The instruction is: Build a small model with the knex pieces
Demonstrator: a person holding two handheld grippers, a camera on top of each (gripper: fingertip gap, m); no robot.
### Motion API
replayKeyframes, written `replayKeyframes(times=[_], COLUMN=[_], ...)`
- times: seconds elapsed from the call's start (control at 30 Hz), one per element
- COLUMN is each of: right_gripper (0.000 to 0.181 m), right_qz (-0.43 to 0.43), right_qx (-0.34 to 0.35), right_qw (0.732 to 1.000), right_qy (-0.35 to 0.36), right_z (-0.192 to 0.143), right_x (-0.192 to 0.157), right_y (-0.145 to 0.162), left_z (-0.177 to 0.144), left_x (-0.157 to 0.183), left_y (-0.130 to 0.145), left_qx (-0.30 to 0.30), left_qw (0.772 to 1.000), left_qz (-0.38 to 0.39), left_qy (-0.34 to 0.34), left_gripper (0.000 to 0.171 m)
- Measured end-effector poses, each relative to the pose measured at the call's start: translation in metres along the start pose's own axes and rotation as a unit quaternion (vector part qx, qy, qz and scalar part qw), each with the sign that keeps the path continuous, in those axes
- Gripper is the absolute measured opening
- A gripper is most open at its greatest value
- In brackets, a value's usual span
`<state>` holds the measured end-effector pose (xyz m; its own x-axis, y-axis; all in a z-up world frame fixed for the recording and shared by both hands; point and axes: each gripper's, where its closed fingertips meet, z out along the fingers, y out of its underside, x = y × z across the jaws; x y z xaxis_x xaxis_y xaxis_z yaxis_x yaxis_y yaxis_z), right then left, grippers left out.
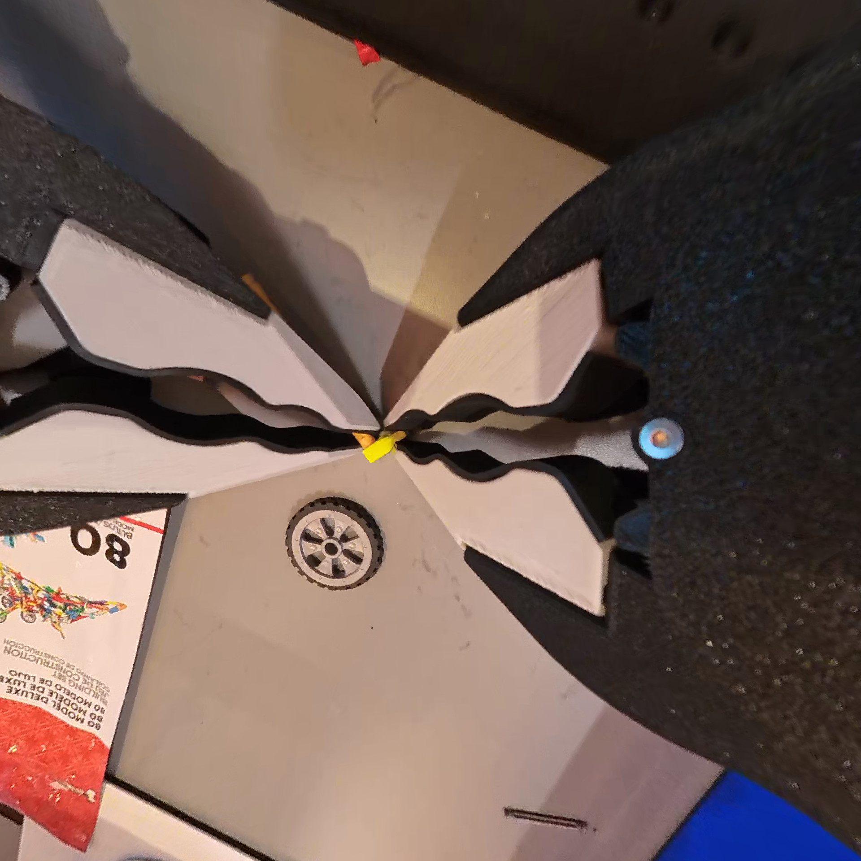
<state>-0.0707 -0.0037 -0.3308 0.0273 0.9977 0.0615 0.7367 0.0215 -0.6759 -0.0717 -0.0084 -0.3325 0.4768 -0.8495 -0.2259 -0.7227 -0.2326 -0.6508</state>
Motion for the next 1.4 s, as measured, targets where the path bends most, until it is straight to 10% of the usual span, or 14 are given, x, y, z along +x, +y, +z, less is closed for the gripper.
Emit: replayKeyframes(times=[1.4], right_gripper=[0.01], right_qz=[-0.011], right_qx=[-0.018], right_qw=[1.0], right_qy=[-0.004], right_z=[-0.006], right_x=[-0.002], right_y=[0.008], left_z=[0.003], left_x=[-0.001], left_y=[-0.003], left_qx=[0.03], left_qw=[0.998], left_qz=[0.033], left_qy=[0.054], left_gripper=[0.001])
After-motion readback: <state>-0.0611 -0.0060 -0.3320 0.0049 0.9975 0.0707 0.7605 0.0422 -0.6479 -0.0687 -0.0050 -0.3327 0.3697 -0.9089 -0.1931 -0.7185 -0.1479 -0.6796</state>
